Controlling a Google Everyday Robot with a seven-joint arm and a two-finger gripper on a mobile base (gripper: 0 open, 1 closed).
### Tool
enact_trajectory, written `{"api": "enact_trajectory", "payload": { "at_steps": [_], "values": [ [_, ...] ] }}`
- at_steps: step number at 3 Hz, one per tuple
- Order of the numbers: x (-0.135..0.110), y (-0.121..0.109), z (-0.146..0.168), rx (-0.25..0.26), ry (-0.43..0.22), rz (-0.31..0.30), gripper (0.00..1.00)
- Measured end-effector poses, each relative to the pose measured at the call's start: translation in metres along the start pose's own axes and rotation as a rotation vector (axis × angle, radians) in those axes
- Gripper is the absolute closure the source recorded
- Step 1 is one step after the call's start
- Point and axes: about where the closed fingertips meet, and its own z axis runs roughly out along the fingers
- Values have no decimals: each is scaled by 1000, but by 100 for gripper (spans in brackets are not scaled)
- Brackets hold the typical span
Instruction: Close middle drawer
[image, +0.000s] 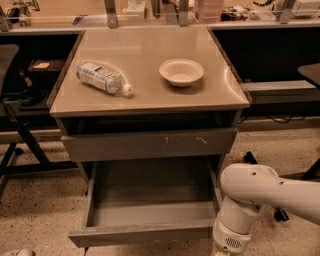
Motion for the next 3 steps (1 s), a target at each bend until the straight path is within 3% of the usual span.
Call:
{"api": "enact_trajectory", "payload": {
  "at_steps": [1,3],
  "values": [
    [-4,-10,8,-11,-35,-16,100],
    [-31,-96,20,103,-231,58,100]
  ]
}}
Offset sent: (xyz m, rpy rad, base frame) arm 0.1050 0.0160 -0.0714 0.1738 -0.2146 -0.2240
